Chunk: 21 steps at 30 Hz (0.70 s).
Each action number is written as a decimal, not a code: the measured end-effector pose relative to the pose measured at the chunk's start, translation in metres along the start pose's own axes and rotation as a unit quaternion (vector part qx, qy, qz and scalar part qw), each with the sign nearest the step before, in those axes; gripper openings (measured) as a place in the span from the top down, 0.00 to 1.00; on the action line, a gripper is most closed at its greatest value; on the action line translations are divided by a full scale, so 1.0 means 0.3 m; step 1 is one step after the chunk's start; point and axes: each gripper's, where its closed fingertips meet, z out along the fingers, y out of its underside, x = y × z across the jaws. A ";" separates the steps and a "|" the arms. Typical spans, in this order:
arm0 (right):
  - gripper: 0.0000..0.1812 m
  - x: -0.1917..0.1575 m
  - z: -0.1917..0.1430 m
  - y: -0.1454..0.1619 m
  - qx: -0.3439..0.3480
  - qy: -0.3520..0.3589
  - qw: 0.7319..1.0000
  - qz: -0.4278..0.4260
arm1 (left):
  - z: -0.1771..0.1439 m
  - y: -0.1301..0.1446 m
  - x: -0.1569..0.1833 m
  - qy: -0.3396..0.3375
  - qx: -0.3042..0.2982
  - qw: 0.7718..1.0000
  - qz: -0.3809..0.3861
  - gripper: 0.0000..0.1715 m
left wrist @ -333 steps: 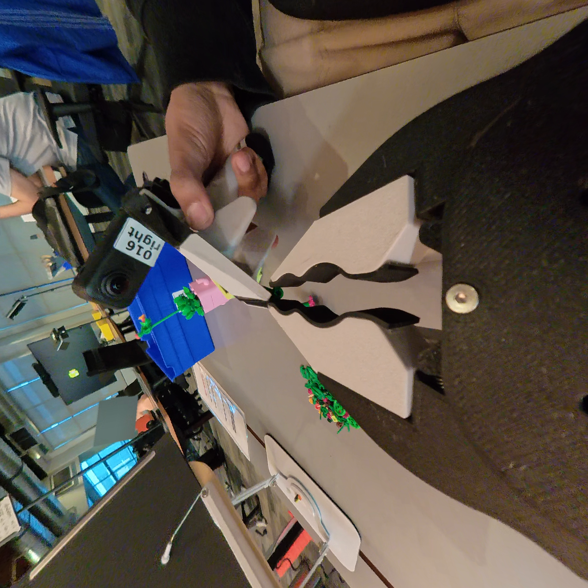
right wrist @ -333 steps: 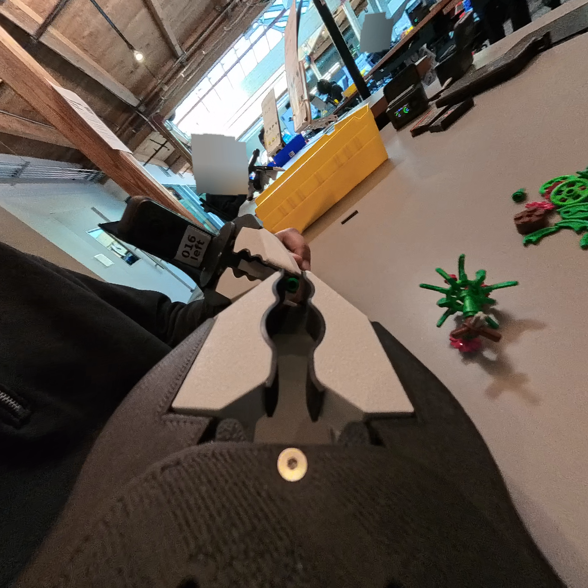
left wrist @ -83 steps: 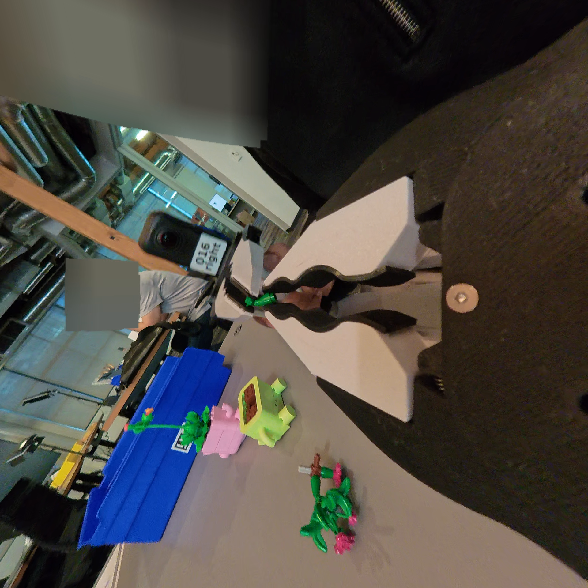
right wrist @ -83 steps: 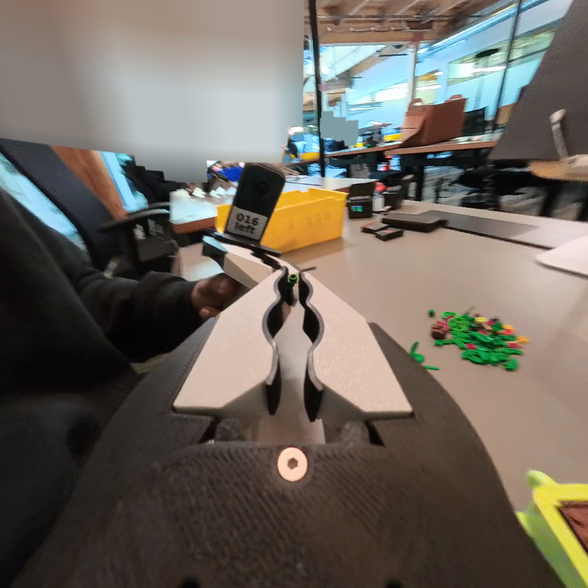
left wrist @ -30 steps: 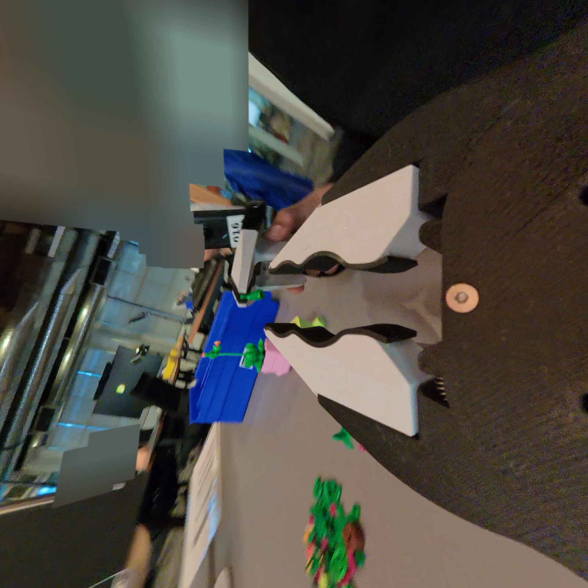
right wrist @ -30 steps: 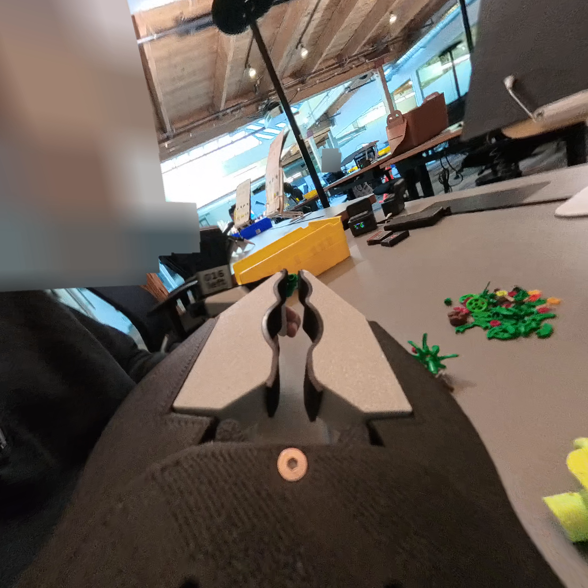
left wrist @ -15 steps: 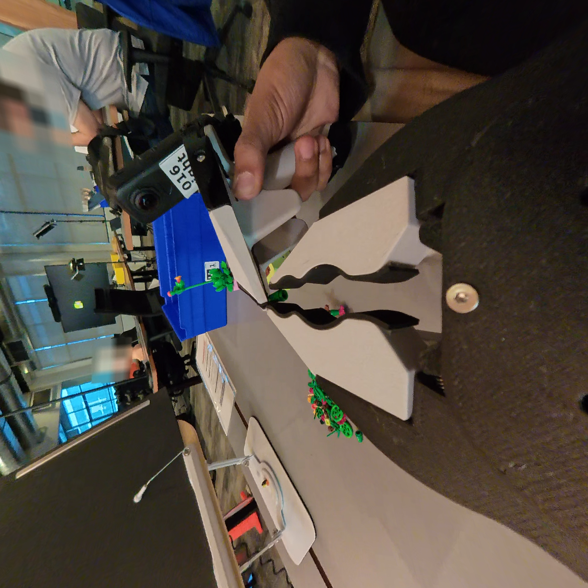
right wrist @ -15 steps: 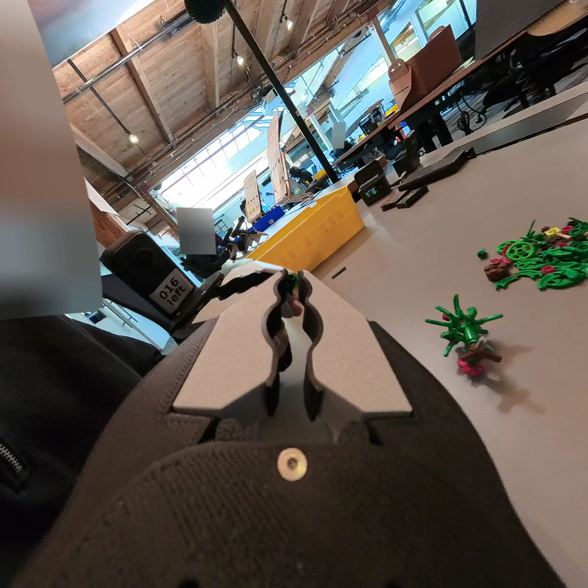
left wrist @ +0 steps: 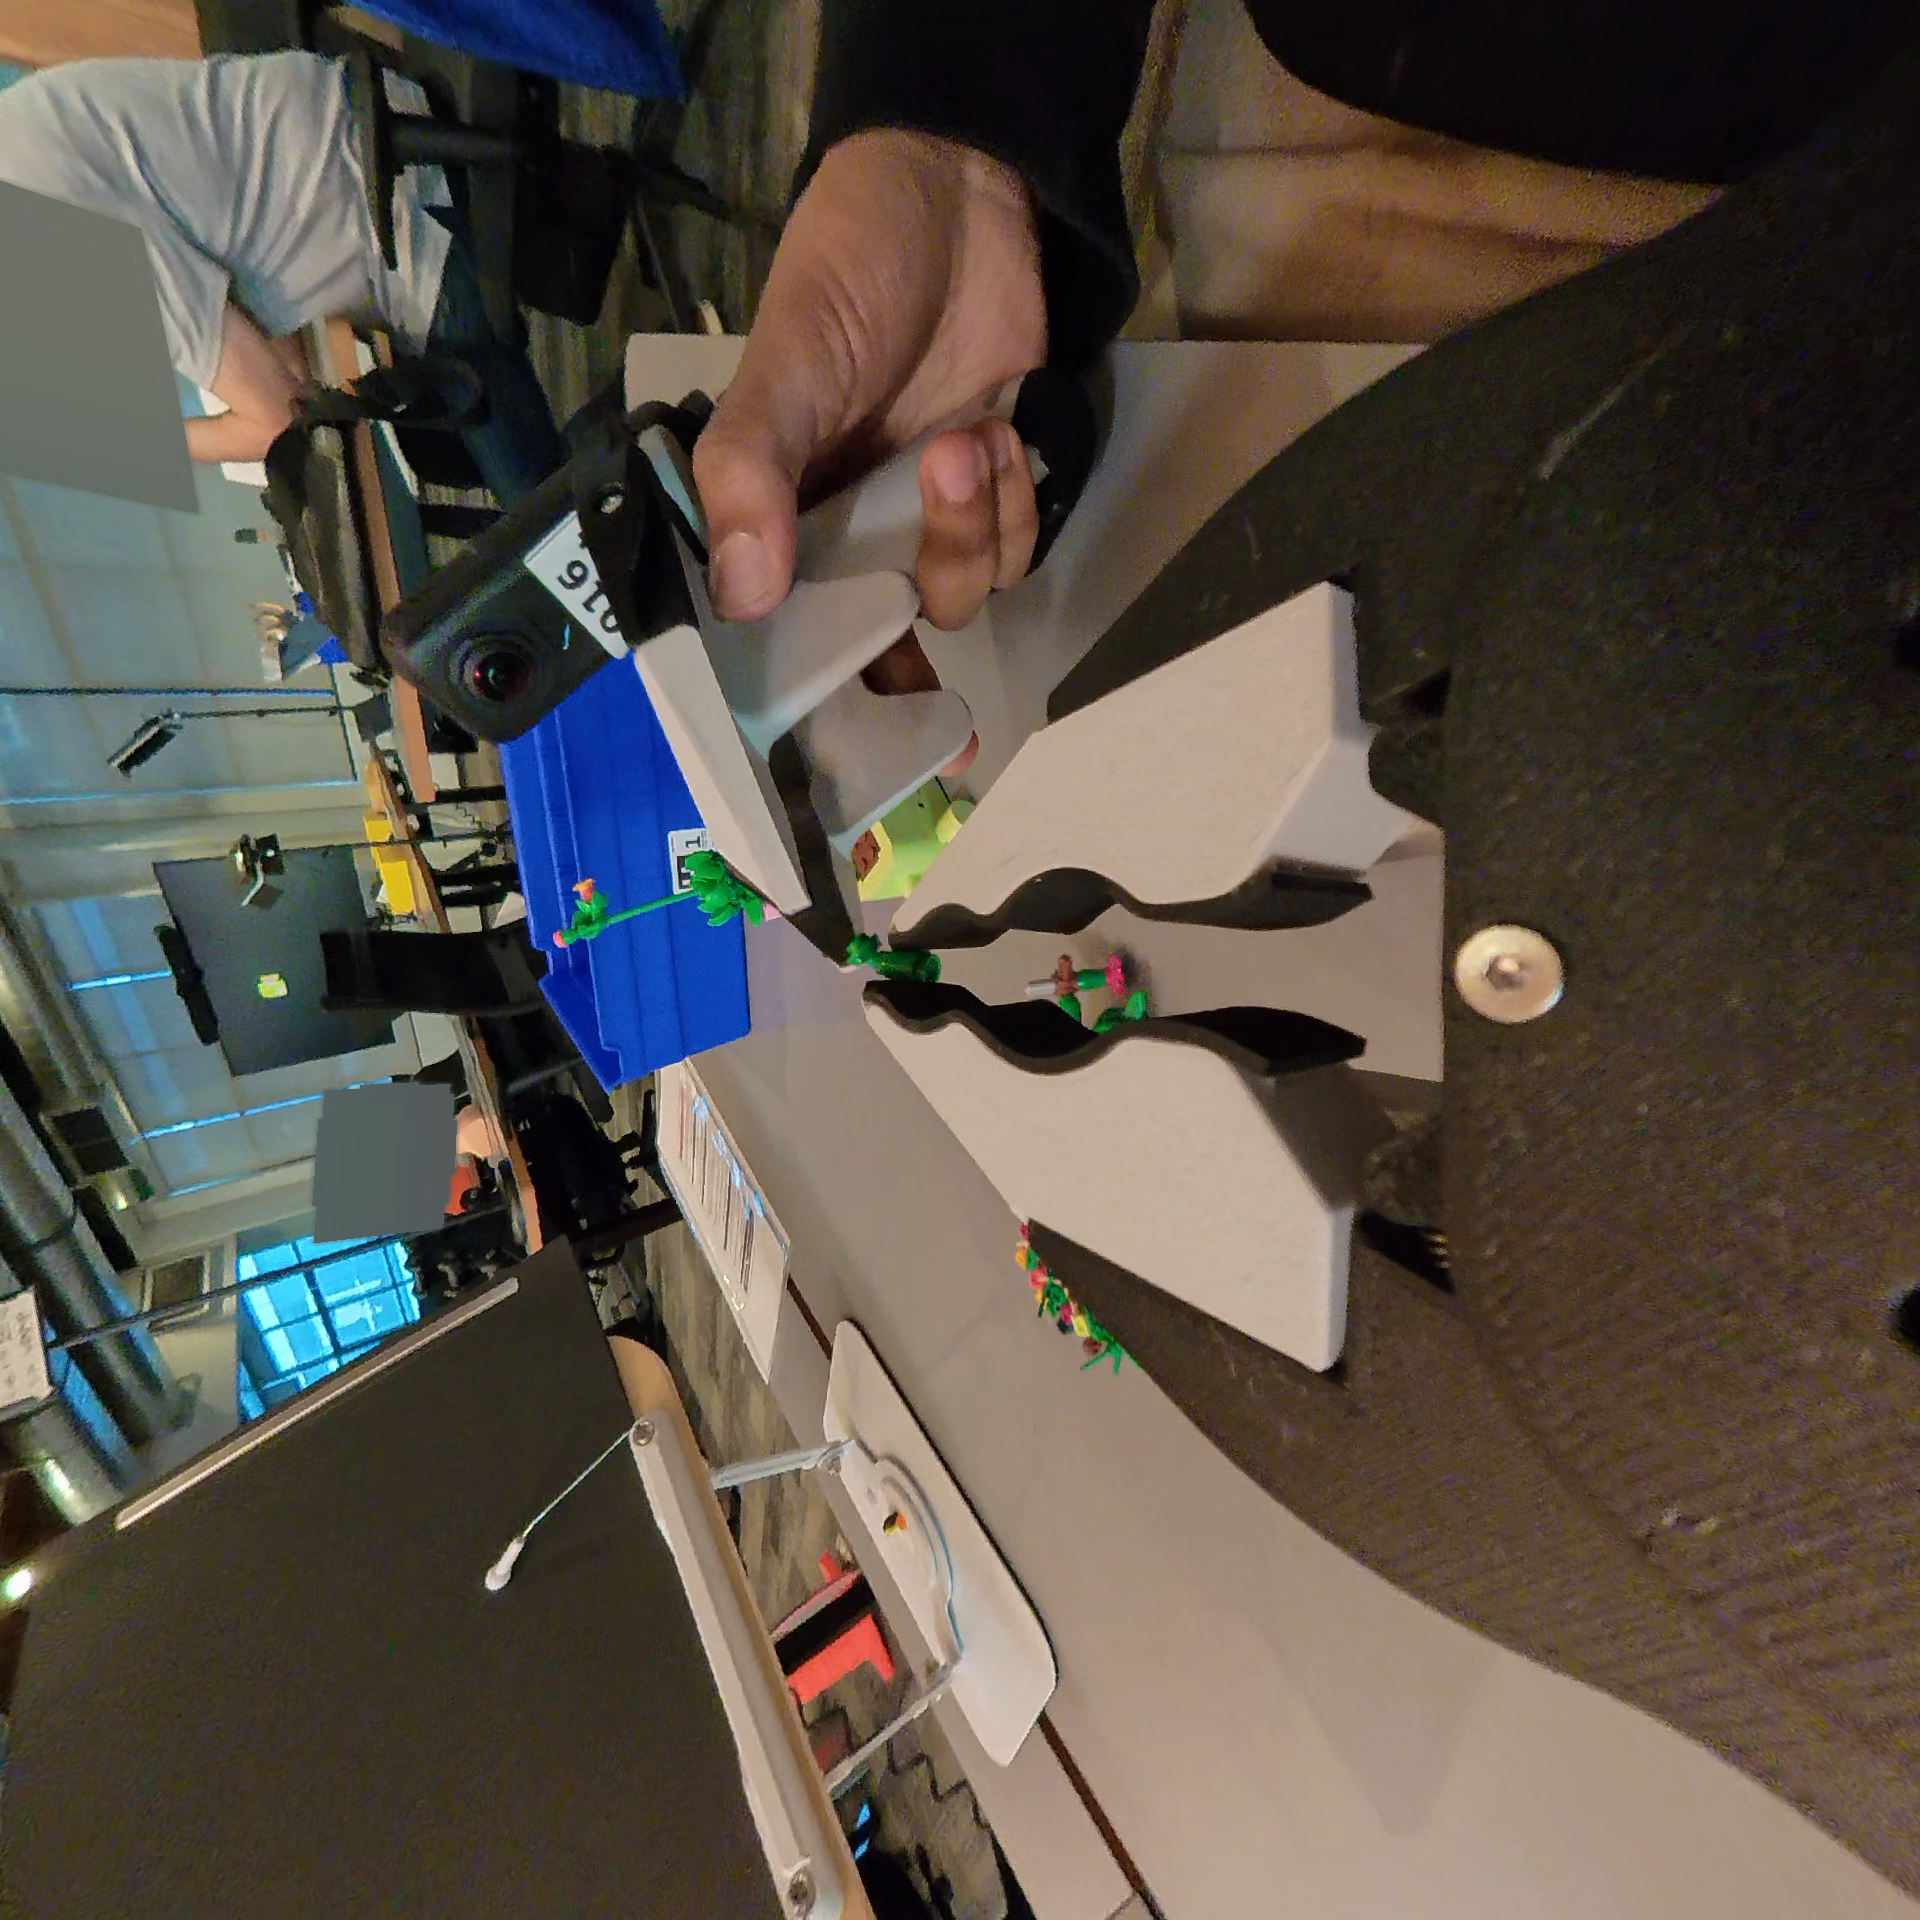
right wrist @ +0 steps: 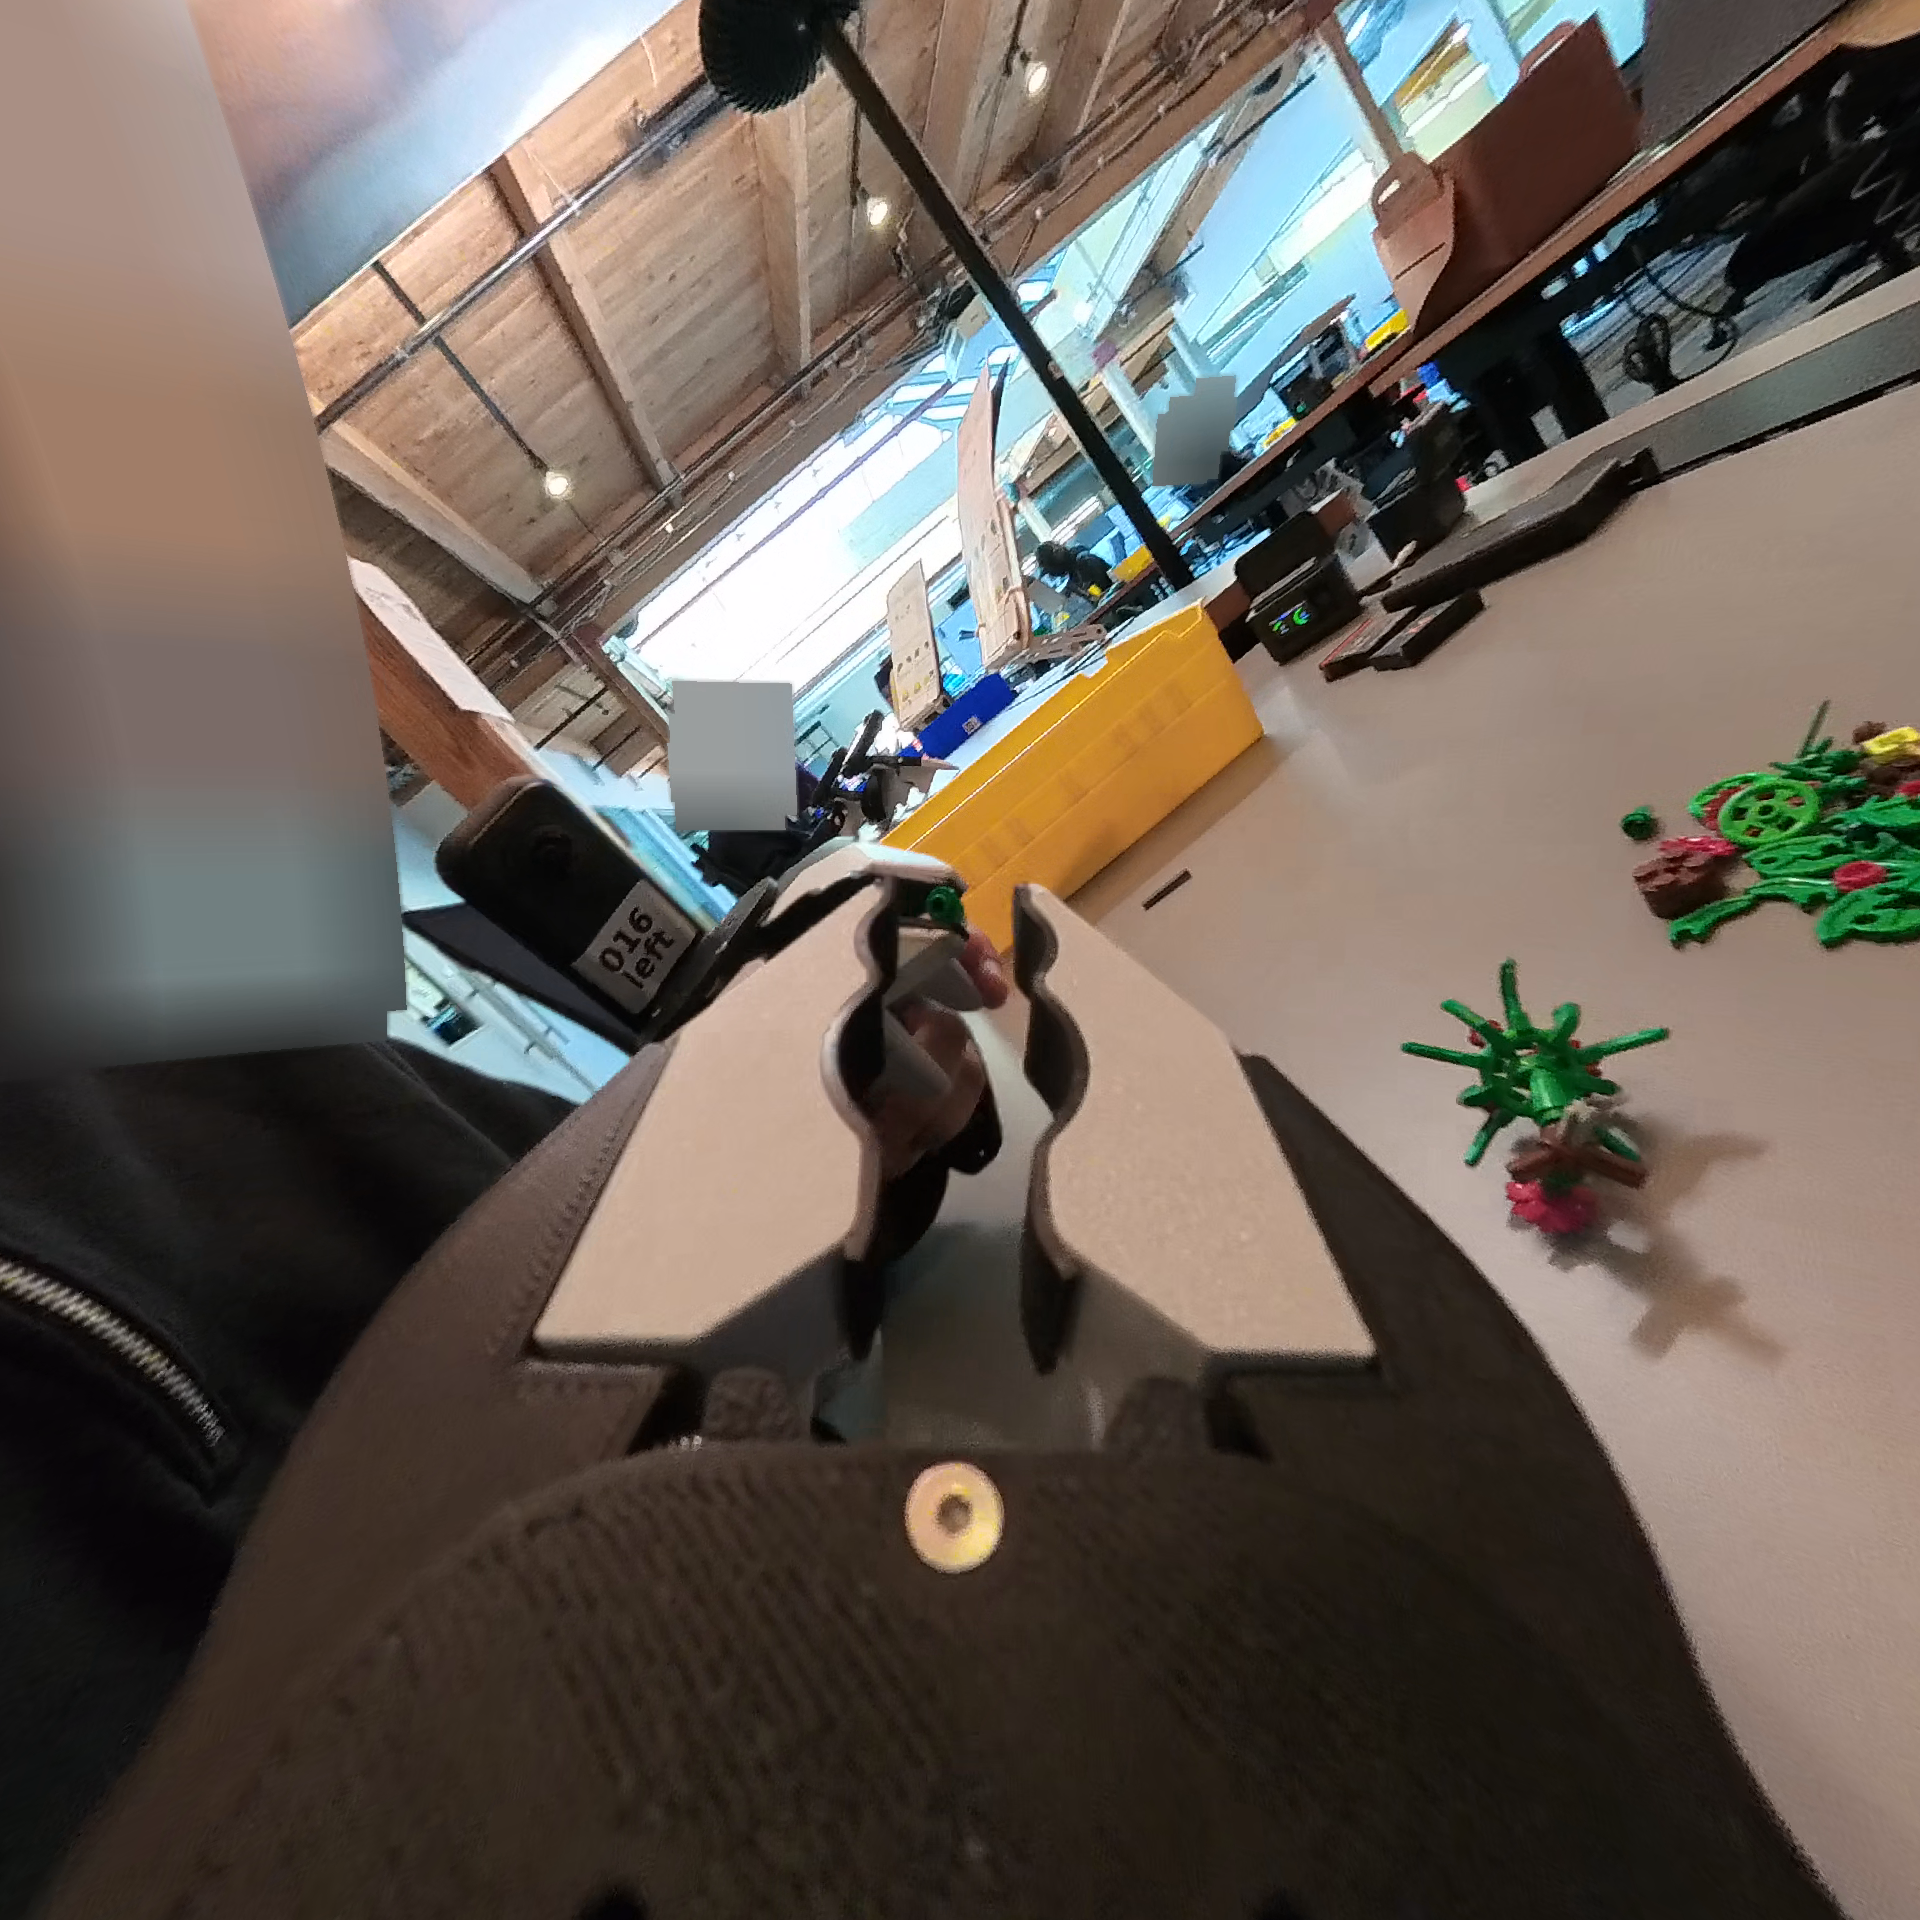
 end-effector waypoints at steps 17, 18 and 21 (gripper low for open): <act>0.98 -0.039 0.022 0.058 -0.069 0.006 0.993 -0.091 | -0.014 -0.003 0.041 0.006 0.018 0.994 0.110 0.97; 0.98 -0.038 0.022 0.058 -0.070 0.006 0.993 -0.091 | -0.014 -0.001 0.042 0.007 0.016 0.994 0.112 0.96; 0.98 -0.039 0.021 0.062 -0.075 0.002 0.993 -0.088 | -0.015 -0.001 0.048 0.012 0.015 0.993 0.119 0.99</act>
